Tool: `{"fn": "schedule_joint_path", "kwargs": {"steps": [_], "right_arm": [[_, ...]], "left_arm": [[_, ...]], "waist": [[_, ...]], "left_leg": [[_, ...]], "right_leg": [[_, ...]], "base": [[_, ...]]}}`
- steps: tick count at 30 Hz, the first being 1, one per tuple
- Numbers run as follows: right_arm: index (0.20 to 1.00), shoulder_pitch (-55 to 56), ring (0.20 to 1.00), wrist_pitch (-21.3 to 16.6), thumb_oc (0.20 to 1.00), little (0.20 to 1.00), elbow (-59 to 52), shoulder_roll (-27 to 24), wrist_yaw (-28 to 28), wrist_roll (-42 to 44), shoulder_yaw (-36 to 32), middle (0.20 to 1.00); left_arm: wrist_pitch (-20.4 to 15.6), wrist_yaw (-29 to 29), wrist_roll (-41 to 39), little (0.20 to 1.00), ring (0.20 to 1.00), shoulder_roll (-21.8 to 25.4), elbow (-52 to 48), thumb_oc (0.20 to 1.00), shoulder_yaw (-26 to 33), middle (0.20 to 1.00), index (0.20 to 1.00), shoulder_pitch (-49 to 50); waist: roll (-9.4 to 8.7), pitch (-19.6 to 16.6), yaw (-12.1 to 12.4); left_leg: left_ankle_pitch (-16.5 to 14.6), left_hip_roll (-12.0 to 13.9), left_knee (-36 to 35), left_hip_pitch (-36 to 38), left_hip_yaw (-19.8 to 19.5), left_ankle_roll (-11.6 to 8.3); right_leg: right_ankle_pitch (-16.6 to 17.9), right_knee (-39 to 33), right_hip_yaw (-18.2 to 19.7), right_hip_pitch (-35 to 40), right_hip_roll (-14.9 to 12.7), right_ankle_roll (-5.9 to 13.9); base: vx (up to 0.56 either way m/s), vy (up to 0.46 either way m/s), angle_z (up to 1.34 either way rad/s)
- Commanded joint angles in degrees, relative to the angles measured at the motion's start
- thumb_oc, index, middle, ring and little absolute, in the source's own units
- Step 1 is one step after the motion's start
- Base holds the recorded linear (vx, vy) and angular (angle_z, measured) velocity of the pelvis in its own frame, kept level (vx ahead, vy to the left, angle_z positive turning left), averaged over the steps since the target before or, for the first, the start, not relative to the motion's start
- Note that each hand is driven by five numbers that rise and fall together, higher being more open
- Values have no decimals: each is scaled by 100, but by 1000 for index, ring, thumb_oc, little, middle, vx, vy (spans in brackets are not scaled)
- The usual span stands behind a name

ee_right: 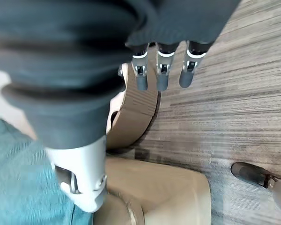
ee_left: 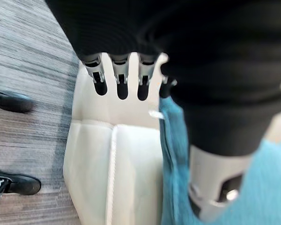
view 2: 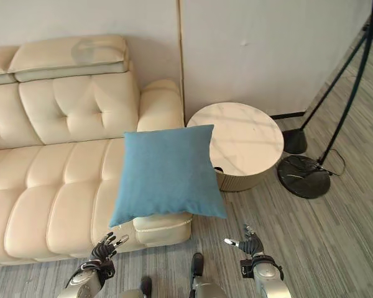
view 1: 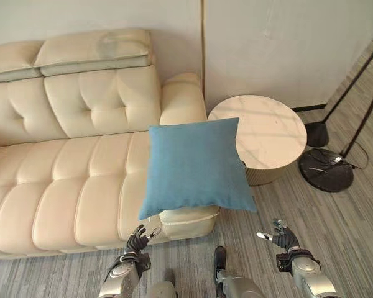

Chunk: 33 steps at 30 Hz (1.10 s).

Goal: Pick up all the scattered cushions and arrange them neatly on the sofa.

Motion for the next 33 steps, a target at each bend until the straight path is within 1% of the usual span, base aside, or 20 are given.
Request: {"fn": "schedule_joint_path", "kwargs": {"steps": [1,4,5,6,7,9,12,14,15,18,19,21,22,25,26,27,28,30,32,33], "right_arm": [[1000,137,1000,-139,1000,1000,-162,-216,-178,44,-167,1000],[1000,181,1000,-139,1000,1000,-177,-240,-181,-48,-236,1000],[1000,179,1000,-125,1000,1000,-179,-249,-225,-93,-337,1000],[1000,180,1000,-124,1000,1000,-181,-247,-225,-93,-337,1000],[1000,239,1000,-94,1000,1000,-277,-220,-238,-103,-486,1000],[1000,237,1000,-71,1000,1000,-302,-192,-278,-114,-571,1000],[1000,143,1000,-1,1000,1000,-410,-230,-331,-179,-689,1000],[1000,103,1000,17,1000,1000,-475,-316,-354,-197,-758,1000],[1000,-65,1000,18,1000,1000,-545,-533,-403,-202,-793,1000],[1000,-241,1000,26,1000,1000,-645,-789,-424,-244,-777,1000],[1000,-383,1000,14,1000,1000,-664,-1003,-431,-220,-772,1000],[1000,-504,1000,9,1000,1000,-697,-1126,-433,-221,-773,1000],[1000,-742,1000,25,1000,1000,-695,-1303,-422,-186,-670,1000],[1000,-1006,1000,56,1000,1000,-675,-1432,-351,-133,-460,1000],[1000,-1260,1000,89,1000,1000,-647,-1459,-299,-128,-200,1000],[1000,-1560,1000,142,1000,1000,-587,-1338,-266,-123,115,1000],[1000,-1567,1000,141,1000,1000,-584,-1337,-266,-122,116,1000],[1000,-1882,1000,151,1000,1000,-500,-1121,-274,-94,431,1000],[1000,-2598,1000,157,1000,1000,-242,-812,-349,9,953,1000],[1000,-2605,1000,154,1000,1000,-237,-811,-349,10,955,1000]], "left_arm": [[-203,57,16,1000,1000,314,-283,1000,5,1000,1000,115],[-228,35,60,1000,1000,341,-337,1000,34,1000,1000,209],[-221,9,158,1000,1000,430,-423,1000,72,1000,1000,264],[-219,9,159,1000,1000,433,-425,1000,72,1000,1000,266],[-218,-7,212,1000,1000,558,-508,1000,162,1000,1000,295],[-206,38,191,1000,1000,677,-588,1000,308,1000,1000,268],[-259,164,151,1000,1000,887,-454,1000,546,1000,1000,9],[-285,173,144,1000,1000,1020,-416,1000,599,1000,1000,-153],[-311,159,217,1000,1000,1214,-306,1000,561,1000,1000,-448],[-374,209,216,1000,1000,1432,-231,1000,560,1000,1000,-754],[-461,220,124,1000,1000,1590,-208,1000,554,1000,1000,-1031],[-465,228,55,1000,1000,1635,-201,1000,572,1000,1000,-1134],[-493,237,-6,1000,1000,1748,-165,1000,493,1000,1000,-1325],[-477,199,-26,1000,1000,1810,-11,1000,335,1000,1000,-1545],[-440,151,-118,1000,1000,1756,216,1000,145,1000,1000,-1763],[-396,121,-199,1000,1000,1613,473,1000,-84,1000,1000,-2006],[-397,121,-200,1000,1000,1615,477,1000,-84,1000,1000,-2012],[-357,108,-281,1000,1000,1442,748,1000,-273,1000,1000,-2250],[-344,164,-412,1000,1000,1327,1165,1000,-566,1000,1000,-2813],[-346,163,-412,1000,1000,1328,1169,1000,-565,1000,1000,-2818]], "waist": [[110,-157,126],[144,-189,142],[95,-230,147],[91,-232,149],[-14,-234,164],[-108,-198,188],[-240,-166,175],[-284,-163,140],[-316,-155,81],[-345,-77,25],[-397,-54,0],[-417,-50,12],[-425,-96,18],[-416,-139,20],[-396,-149,4],[-366,-118,-20],[-370,-130,-24],[-366,-69,-44],[-378,140,-57],[-378,137,-60]], "left_leg": [[642,209,-338,-454,195,-51],[708,229,-407,-355,249,-23],[647,145,-324,-336,220,42],[643,142,-317,-340,222,44],[509,52,-207,-325,220,136],[371,-26,-105,-293,237,242],[245,-69,-101,-229,320,317],[202,-89,-147,-146,335,334],[156,-125,-182,-64,348,335],[96,-157,-197,42,382,331],[12,-209,-102,65,376,322],[-12,-227,-97,102,379,323],[-31,-234,-114,123,421,306],[-29,-215,-144,134,457,283],[-24,-200,-166,118,464,267],[-29,-183,-187,95,464,251],[-13,-186,-190,73,464,252],[-5,-167,-176,-38,466,249],[5,-119,-37,-409,482,233],[3,-119,-31,-419,481,233]], "right_leg": [[-1165,413,82,758,-192,597],[-1200,463,118,794,-205,634],[-1224,583,127,795,-326,688],[-1229,590,129,790,-330,690],[-1267,895,180,717,-446,748],[-1239,1330,232,545,-545,810],[-1094,1789,296,214,-608,901],[-1030,1807,398,50,-524,880],[-973,1599,409,-85,-411,847],[-859,1366,368,-251,-304,829],[-797,987,336,-108,-333,877],[-733,931,354,-85,-332,886],[-676,770,319,-29,-361,890],[-647,649,309,12,-360,872],[-630,577,316,8,-351,868],[-628,527,319,2,-333,852],[-614,522,320,-18,-337,852],[-581,517,341,-115,-325,843],[-494,545,394,-442,-305,823],[-494,548,394,-449,-305,823]], "base": [[136,219,-9],[98,193,-20],[123,271,21],[145,333,21],[88,220,-13],[72,225,0],[54,127,2],[101,81,-7],[119,70,-3],[67,25,-7],[110,19,-21],[81,4,-14],[38,-3,-7],[78,-19,-12],[78,-44,-11],[51,-37,-5],[12,-30,-2],[-28,-19,-1],[-163,-47,-7],[-182,-41,-11]]}}
